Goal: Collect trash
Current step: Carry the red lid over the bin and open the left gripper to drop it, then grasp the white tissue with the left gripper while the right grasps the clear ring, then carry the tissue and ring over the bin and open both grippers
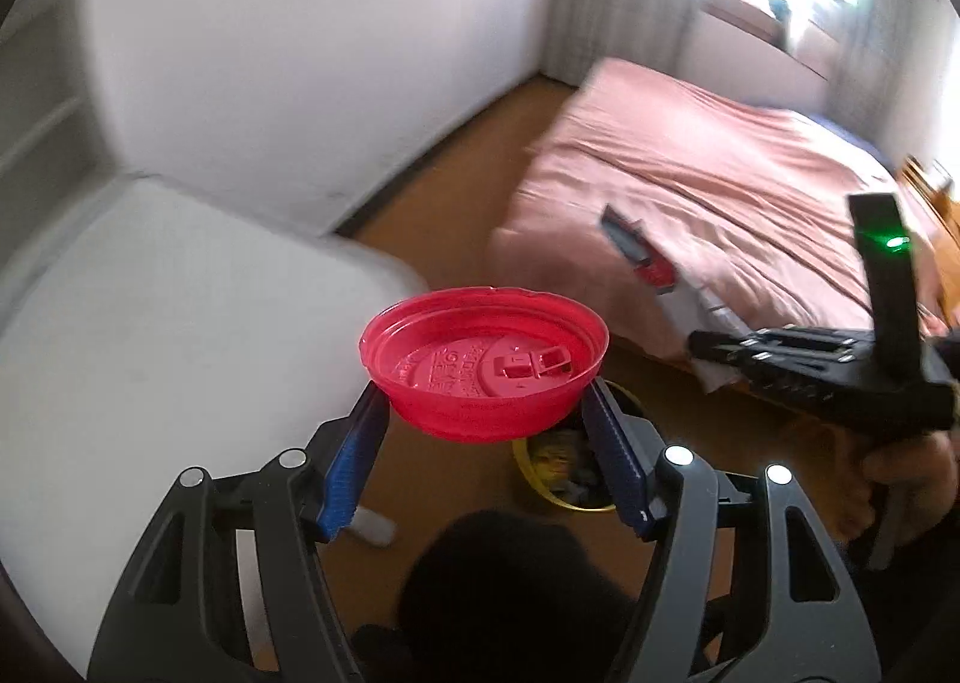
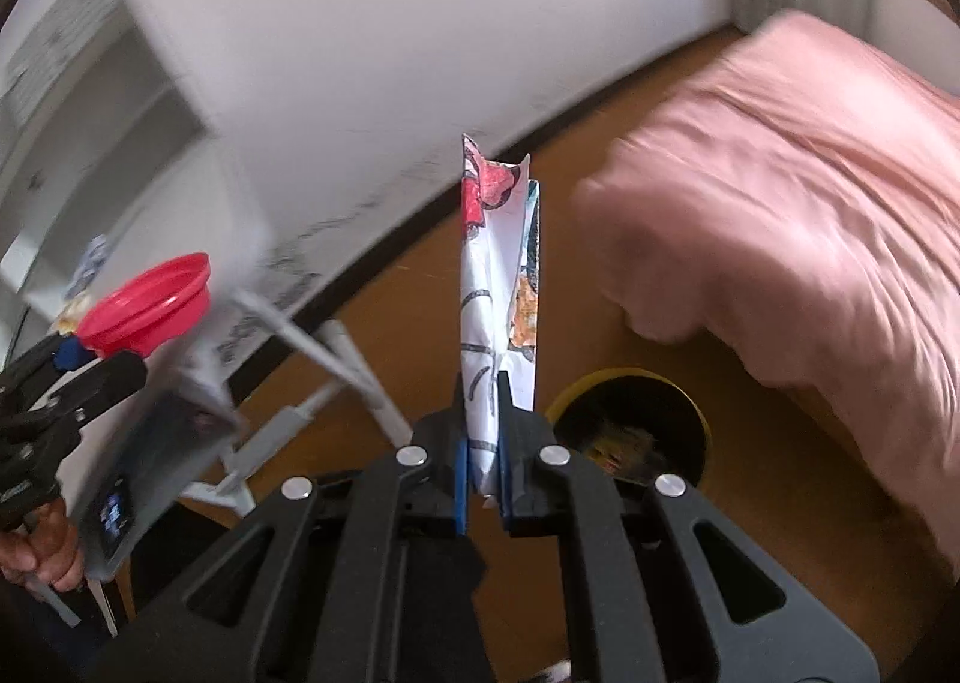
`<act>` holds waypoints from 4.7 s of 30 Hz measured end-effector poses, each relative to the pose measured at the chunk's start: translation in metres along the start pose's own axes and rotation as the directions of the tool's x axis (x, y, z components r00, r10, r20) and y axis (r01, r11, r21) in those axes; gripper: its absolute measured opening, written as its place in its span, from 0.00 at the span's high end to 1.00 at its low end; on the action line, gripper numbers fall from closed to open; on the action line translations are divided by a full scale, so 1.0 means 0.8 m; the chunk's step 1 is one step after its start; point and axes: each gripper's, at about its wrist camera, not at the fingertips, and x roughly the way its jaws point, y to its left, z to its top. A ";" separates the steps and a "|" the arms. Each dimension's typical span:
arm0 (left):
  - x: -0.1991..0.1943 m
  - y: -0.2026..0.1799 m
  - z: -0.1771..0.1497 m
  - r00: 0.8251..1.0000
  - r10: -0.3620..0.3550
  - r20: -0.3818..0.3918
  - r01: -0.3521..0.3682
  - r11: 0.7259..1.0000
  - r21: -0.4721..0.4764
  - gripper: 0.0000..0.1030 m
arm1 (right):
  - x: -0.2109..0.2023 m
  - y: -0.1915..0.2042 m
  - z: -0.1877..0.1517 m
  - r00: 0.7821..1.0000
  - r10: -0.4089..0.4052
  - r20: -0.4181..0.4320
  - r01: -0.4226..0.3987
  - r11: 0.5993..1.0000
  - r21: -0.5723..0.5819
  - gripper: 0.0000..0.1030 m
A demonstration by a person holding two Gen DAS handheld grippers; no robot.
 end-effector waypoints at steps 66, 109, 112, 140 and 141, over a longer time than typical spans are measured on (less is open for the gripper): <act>-0.219 0.316 -0.132 0.859 0.511 -0.020 -0.482 0.797 -0.363 0.09 | 0.022 0.362 0.029 0.938 0.336 -0.084 -0.330 0.794 -0.510 0.18; -0.196 0.333 -0.138 0.905 0.424 -0.029 -0.399 0.825 -0.400 0.76 | 0.051 0.463 0.037 0.980 0.196 -0.039 -0.169 0.707 -0.687 0.55; -0.163 0.281 -0.106 0.938 0.347 0.010 -0.322 0.881 -0.346 0.76 | 0.023 0.361 0.043 0.989 0.147 0.027 -0.106 0.820 -0.562 0.55; 0.198 -0.103 -0.029 0.966 -0.171 -0.194 0.188 0.979 0.073 0.76 | 0.092 -0.141 -0.043 0.971 -0.150 -0.184 0.184 0.966 0.184 0.55; 0.203 -0.106 -0.029 0.965 -0.172 -0.199 0.190 0.979 0.076 0.75 | 0.093 -0.140 -0.042 0.972 -0.147 -0.184 0.181 0.966 0.186 0.55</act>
